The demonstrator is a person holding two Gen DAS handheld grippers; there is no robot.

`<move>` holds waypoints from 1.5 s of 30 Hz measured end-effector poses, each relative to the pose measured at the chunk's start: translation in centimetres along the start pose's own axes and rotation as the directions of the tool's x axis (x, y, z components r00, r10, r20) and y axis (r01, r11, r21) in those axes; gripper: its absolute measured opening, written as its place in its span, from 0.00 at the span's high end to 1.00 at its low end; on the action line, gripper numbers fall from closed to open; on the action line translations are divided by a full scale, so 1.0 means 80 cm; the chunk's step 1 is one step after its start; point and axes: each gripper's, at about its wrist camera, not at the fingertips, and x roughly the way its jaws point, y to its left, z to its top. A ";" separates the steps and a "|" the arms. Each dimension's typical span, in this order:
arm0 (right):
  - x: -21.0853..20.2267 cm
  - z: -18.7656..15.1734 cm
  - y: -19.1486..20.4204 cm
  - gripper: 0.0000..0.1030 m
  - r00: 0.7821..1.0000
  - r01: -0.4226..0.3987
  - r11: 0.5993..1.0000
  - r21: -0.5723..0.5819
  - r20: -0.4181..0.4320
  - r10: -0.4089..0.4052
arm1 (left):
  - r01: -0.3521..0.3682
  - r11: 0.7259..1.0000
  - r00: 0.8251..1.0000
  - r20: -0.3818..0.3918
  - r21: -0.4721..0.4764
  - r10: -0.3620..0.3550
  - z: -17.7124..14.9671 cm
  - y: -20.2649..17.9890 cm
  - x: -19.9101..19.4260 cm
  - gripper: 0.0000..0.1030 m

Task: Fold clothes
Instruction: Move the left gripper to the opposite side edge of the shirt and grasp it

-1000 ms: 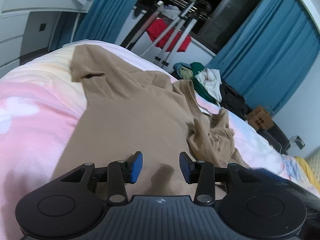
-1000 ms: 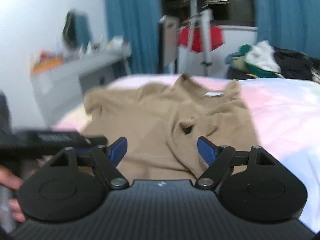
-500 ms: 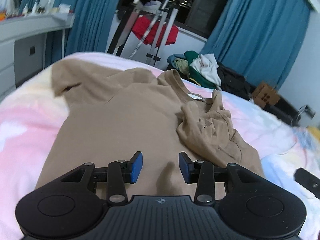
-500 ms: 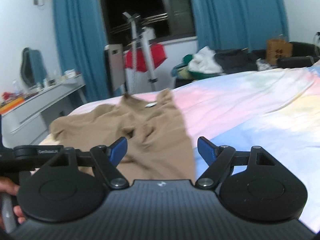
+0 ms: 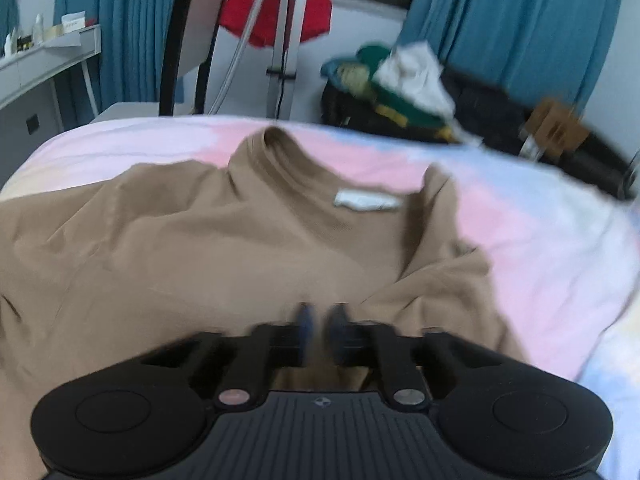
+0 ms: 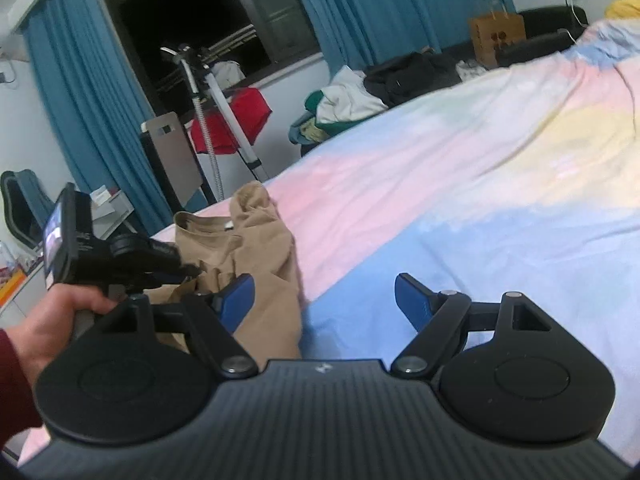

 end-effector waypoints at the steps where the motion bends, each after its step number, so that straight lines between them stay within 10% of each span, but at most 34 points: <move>1: 0.001 0.000 -0.003 0.24 1.000 0.000 1.000 0.014 -0.005 0.000 | -0.003 1.000 1.000 -0.002 0.005 0.003 0.002 0.003 0.000 0.97; 9: 0.002 0.003 -0.006 0.24 1.000 0.009 0.999 0.042 -0.005 -0.009 | -0.257 0.961 0.965 -0.029 0.100 0.261 0.004 0.062 -0.009 1.00; 22: -0.003 0.005 -0.002 0.24 1.000 0.008 0.999 0.042 0.003 -0.008 | 0.114 0.969 0.993 -0.002 0.218 -0.116 -0.022 0.014 -0.067 0.78; 28: 0.002 0.004 -0.008 0.24 1.000 0.006 0.998 0.069 -0.016 -0.005 | 0.090 0.966 0.995 -0.072 0.242 -0.075 -0.049 -0.029 -0.037 0.68; 31: 0.004 0.004 -0.009 0.24 1.000 -0.003 0.997 0.073 -0.021 0.005 | 0.074 0.968 0.996 -0.069 0.239 -0.060 -0.055 -0.028 -0.035 0.97; 45: 0.003 0.004 -0.005 0.24 1.000 -0.006 1.000 0.028 -0.014 0.007 | 0.047 0.992 0.994 -0.100 0.117 -0.035 -0.134 0.066 -0.142 0.96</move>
